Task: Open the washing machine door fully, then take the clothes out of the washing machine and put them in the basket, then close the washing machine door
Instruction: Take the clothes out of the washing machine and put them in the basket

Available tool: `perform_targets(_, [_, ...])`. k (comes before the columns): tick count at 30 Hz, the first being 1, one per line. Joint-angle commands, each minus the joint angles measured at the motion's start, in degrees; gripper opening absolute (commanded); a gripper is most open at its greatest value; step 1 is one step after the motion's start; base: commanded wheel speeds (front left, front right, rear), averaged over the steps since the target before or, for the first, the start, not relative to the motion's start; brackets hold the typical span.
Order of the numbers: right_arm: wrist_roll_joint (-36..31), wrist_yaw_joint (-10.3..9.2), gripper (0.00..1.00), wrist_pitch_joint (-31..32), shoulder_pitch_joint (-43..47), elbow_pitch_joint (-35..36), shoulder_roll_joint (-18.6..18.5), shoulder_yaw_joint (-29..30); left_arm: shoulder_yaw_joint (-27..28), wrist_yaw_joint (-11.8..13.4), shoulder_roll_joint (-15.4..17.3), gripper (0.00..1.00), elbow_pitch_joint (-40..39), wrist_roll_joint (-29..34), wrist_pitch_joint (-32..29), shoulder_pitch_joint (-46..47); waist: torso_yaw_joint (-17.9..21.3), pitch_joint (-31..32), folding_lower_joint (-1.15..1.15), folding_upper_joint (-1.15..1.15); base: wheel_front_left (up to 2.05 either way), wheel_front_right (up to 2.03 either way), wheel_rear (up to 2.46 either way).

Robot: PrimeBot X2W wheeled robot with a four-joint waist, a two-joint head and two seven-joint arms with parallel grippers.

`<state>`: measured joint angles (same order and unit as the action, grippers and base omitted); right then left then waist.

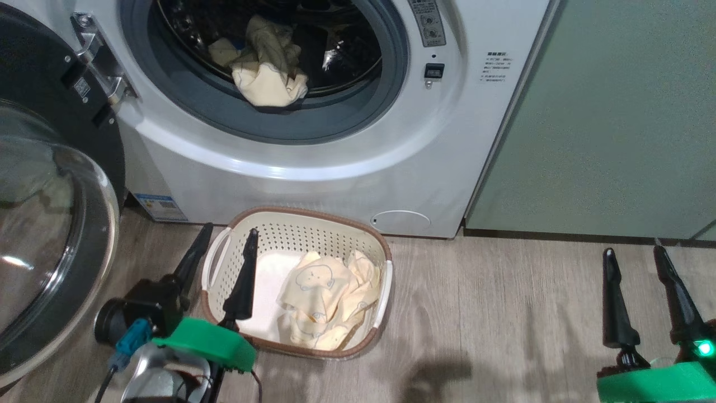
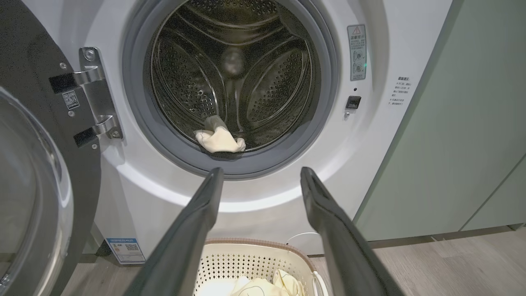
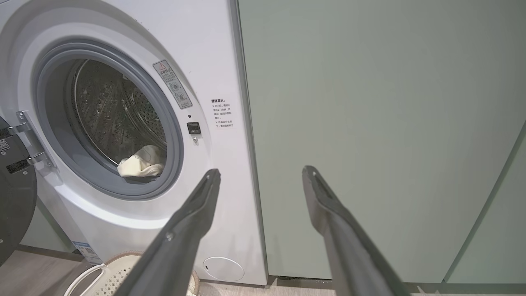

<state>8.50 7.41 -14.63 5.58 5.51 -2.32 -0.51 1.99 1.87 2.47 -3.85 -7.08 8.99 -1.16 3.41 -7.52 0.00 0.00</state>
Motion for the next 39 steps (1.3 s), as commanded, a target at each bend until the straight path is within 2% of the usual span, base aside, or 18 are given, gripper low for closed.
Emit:
perform_targets(1, [0.2, 0.08, 1.00, -0.4, -1.2, 1.8, -1.3, -1.4, 1.8, 0.4, 0.7, 1.00, -1.8, -0.3, -0.4, 1.6, 0.0, -0.1, 0.00, 0.00, 0.00, 0.00, 0.00])
perform_targets(10, [0.4, 0.08, 1.00, -0.4, -2.1, 1.8, -1.5, -1.5, 1.2, -0.3, 1.3, 1.00, -0.6, -1.4, -0.9, 4.2, 0.0, -2.7, 0.00, 0.00, 0.00, 0.00, 0.00])
perform_targets(17, [0.5, 0.08, 1.00, -0.4, -4.4, 2.6, -1.5, -1.3, 0.8, -1.3, 2.2, 1.00, 4.3, -2.8, -2.8, 10.1, 0.1, -8.1, 0.00, 0.00, 0.00, 0.00, 0.00])
perform_targets(30, [1.4, 0.08, 1.00, -0.4, -10.4, 3.8, -1.1, -0.8, 1.2, -3.0, 6.1, 1.00, 19.0, -4.4, -4.9, 30.5, 3.2, -20.2, 0.00, 0.00, 0.00, 0.00, 0.00])
perform_targets(39, [2.9, 0.08, 1.00, -0.4, -14.1, 4.1, -0.6, -1.5, 1.8, -4.3, 12.0, 1.00, 26.6, -4.7, -10.3, 45.8, 7.3, -25.4, 0.00, 0.00, 0.00, 0.00, 0.00])
